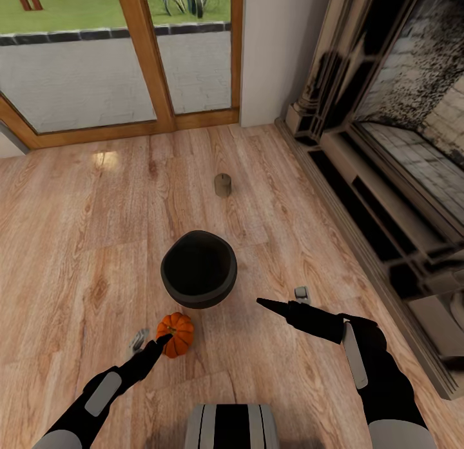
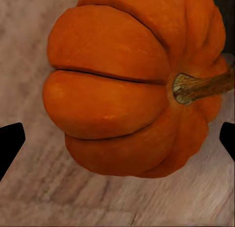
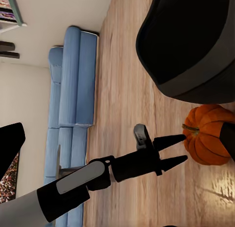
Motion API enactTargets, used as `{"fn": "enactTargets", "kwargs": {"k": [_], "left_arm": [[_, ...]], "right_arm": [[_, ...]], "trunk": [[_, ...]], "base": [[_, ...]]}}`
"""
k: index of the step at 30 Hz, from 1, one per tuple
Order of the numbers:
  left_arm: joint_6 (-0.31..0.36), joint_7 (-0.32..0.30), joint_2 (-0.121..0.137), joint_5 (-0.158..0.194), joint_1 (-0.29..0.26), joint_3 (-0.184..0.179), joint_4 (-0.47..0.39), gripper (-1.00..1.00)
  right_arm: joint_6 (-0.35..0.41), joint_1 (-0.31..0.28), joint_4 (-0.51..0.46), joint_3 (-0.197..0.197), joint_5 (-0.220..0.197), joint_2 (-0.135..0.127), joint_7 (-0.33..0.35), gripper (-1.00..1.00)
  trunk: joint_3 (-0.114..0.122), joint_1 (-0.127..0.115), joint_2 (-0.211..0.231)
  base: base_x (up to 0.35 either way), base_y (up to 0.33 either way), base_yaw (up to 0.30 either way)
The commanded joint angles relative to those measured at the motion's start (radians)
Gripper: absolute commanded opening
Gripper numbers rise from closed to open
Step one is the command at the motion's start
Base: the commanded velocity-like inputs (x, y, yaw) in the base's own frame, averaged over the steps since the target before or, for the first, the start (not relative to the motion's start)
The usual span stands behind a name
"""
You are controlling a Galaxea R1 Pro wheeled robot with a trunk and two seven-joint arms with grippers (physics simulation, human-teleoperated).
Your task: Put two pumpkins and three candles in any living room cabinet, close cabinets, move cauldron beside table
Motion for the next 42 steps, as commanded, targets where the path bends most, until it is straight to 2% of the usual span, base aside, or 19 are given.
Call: {"fn": "enactTargets", "kwargs": {"k": [1,9,42], "left_arm": [[0.01,-0.009,0.0,0.007,0.0,0.004,0.0,1.0],[0.01,-0.035,0.0,0.005,0.0,0.004,0.004,1.0],[0.01,-0.032,0.001,0.005,0.0,0.006,0.001,1.0]], "right_arm": [[0.005,0.0,0.0,-0.002,0.0,0.001,0.003,1.0],[0.005,0.0,-0.001,-0.002,0.0,0.001,0.003,1.0],[0.005,0.0,0.0,-0.002,0.0,0.001,0.003,1.0]], "trunk": [[-0.001,0.0,0.0],[-0.001,0.0,0.0],[-0.004,0.0,0.0]], "base": [[0.0,0.0,0.0],[0.062,-0.017,0.0],[0.023,-0.002,0.0]]}}
